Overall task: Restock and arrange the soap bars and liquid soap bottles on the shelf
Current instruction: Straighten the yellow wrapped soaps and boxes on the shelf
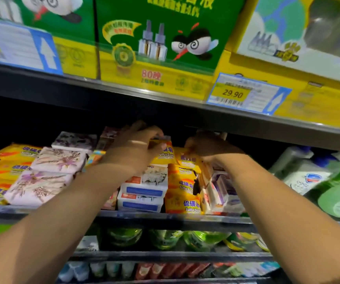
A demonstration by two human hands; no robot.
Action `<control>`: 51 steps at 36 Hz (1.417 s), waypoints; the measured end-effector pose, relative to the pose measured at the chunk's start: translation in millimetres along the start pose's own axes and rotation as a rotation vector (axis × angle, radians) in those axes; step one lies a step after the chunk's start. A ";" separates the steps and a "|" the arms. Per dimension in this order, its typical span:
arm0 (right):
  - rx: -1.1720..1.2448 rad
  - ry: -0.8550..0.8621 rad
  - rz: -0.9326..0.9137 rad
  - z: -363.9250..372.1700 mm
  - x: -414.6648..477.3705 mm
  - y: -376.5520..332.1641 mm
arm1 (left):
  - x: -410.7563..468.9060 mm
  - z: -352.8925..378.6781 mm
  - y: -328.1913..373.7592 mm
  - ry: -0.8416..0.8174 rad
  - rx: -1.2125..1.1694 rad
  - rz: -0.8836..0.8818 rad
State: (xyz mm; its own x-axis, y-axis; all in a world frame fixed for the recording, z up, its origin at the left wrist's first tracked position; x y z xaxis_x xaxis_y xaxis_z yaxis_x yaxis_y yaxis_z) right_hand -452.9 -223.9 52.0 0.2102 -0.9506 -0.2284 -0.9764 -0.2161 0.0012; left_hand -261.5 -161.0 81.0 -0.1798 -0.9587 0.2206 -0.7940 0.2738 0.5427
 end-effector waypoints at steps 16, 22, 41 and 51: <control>-0.253 0.070 -0.065 21.0 1.7 -15.1 | -16.5 12.5 -15.5 -0.181 -0.012 0.032; -0.229 0.087 -0.132 6.6 16.1 -12.8 | -13.3 12.1 -17.7 -0.201 -0.062 0.023; -0.102 0.043 -0.083 6.7 47.5 10.7 | -8.3 16.7 -19.4 -0.208 -0.050 0.077; 0.057 0.016 -0.175 7.9 20.5 16.4 | -1.5 14.7 -17.0 -0.170 -0.045 0.120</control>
State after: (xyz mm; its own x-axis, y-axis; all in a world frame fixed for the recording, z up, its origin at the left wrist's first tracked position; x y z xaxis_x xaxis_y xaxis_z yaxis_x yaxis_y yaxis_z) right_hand -465.0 -245.2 39.6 0.3770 -0.9033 -0.2049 -0.9262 -0.3655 -0.0925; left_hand -256.3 -165.4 59.5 -0.3695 -0.9174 0.1479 -0.7351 0.3860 0.5573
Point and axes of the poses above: each hand's wrist, its own x-axis towards the middle knuckle, its own z-axis out of the palm, y = z × x, the point moved 8 cm from there along x, towards the middle knuckle, and after that the axes turned 1 degree about -z, right-handed, at the moved point
